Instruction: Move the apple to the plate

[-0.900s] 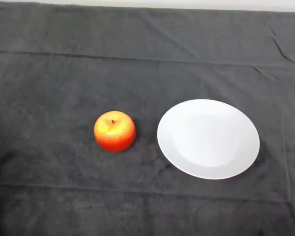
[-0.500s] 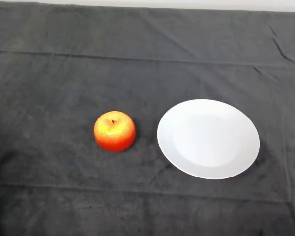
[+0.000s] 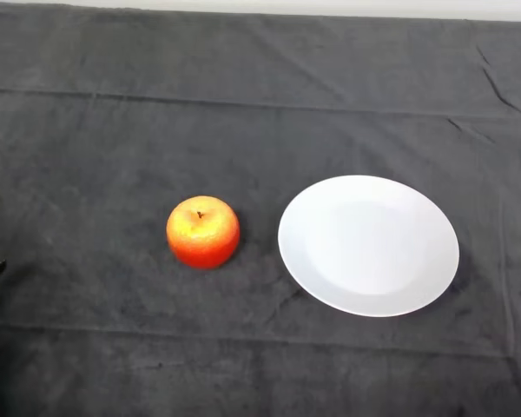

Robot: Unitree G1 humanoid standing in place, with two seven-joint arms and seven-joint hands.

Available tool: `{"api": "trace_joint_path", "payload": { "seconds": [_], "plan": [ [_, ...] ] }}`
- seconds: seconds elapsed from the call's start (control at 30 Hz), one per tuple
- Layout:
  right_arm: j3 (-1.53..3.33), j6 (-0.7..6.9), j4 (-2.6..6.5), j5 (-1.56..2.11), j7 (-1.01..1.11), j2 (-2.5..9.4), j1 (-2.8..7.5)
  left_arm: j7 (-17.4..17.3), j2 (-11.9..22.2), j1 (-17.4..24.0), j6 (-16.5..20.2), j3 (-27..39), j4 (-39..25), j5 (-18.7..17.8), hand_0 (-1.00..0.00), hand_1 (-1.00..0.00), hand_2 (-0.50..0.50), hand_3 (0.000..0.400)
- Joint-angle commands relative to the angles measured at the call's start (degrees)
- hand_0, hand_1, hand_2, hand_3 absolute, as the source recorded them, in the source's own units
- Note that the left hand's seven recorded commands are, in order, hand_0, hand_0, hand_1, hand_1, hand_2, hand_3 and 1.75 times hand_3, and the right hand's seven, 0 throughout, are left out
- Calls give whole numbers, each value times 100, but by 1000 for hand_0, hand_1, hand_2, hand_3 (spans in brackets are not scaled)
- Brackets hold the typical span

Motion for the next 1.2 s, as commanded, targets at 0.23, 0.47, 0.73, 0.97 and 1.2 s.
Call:
{"api": "trace_joint_path", "payload": {
  "seconds": [0.23, 0.47, 0.73, 0.97, 1.2],
  "plan": [
    [-90, -79, -104, 68, 44, -2, 25, -100, -142, -137, 6, -303, -470, 269, 0, 0, 0, 0],
    [-88, -77, -115, 66, 38, 3, 27, -183, -374, 23, 344, -648, -1405, 463, 0, 0, 0, 0],
    [-83, -73, -141, 63, 25, 14, 34, -354, -589, 369, 877, -1172, -2760, 665, 0, 0, 0, 0],
    [-76, -68, -170, 59, 9, 25, 43, -388, -774, 573, 1236, -1834, -3438, 858, 0, 0, 0, 0],
    [-69, -63, -197, 55, -6, 35, 50, -614, -751, 624, 1445, -2355, -3611, 792, 0, 0, 0, 0]
  ]
}}
